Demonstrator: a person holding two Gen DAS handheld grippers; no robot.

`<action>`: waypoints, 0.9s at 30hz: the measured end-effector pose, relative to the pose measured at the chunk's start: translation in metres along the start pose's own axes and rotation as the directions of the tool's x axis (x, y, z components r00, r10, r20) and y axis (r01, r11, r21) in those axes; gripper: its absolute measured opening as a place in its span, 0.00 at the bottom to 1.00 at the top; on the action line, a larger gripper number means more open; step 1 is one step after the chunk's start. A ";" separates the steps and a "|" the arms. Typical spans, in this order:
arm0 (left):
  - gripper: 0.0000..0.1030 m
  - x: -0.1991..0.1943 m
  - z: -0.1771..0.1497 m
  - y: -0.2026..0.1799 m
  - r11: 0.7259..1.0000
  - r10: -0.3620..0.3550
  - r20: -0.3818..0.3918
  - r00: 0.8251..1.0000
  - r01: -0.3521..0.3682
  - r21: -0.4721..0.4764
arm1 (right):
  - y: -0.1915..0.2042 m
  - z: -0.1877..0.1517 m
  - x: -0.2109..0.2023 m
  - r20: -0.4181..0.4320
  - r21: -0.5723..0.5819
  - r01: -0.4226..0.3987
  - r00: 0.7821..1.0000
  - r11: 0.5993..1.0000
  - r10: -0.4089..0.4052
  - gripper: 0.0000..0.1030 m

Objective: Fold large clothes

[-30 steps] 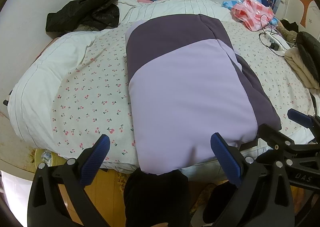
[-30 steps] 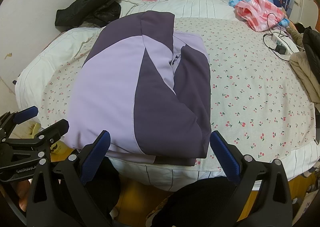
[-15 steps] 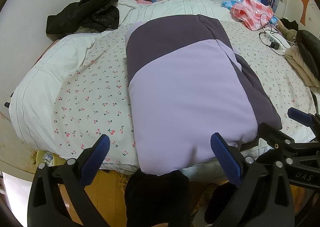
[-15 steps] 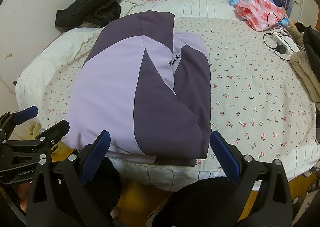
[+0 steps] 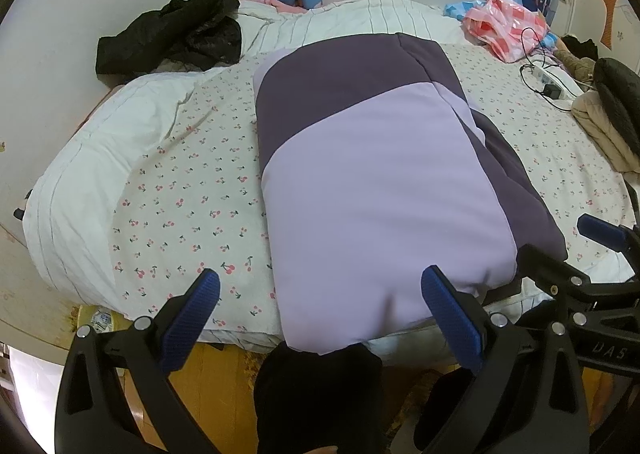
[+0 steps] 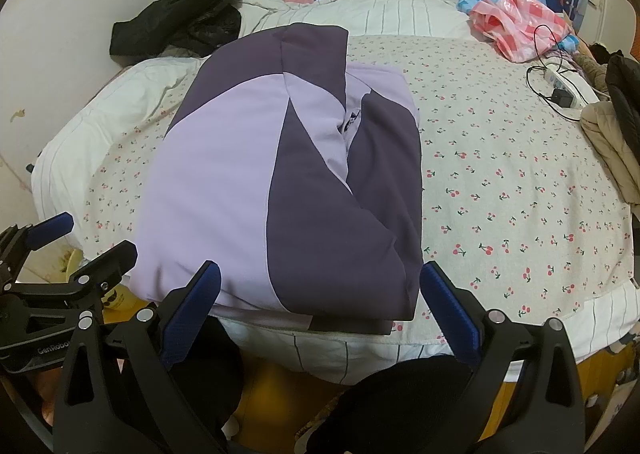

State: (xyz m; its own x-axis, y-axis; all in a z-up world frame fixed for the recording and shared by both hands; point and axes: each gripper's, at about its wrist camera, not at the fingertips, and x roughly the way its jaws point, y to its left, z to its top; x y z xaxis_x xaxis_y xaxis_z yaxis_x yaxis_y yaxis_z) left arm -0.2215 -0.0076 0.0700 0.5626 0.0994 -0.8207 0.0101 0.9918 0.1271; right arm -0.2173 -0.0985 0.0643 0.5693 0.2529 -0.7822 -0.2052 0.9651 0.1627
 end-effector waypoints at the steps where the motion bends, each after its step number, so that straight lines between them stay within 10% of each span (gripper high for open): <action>1: 0.93 0.000 0.000 0.000 1.000 -0.002 0.000 1.000 0.002 0.000 | 0.000 0.000 0.000 0.001 0.000 0.000 1.000 1.000 0.000 0.93; 27: 0.93 -0.009 -0.001 -0.008 1.000 0.021 0.028 0.999 -0.021 0.010 | 0.004 0.001 -0.002 0.012 0.014 0.010 1.000 1.000 -0.010 0.93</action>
State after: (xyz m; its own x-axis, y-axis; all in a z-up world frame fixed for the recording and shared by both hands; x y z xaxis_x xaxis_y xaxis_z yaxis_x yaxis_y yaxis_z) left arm -0.2280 -0.0159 0.0760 0.5856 0.1179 -0.8020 0.0065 0.9886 0.1502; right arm -0.2186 -0.0947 0.0667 0.5808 0.2441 -0.7766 -0.1884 0.9684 0.1635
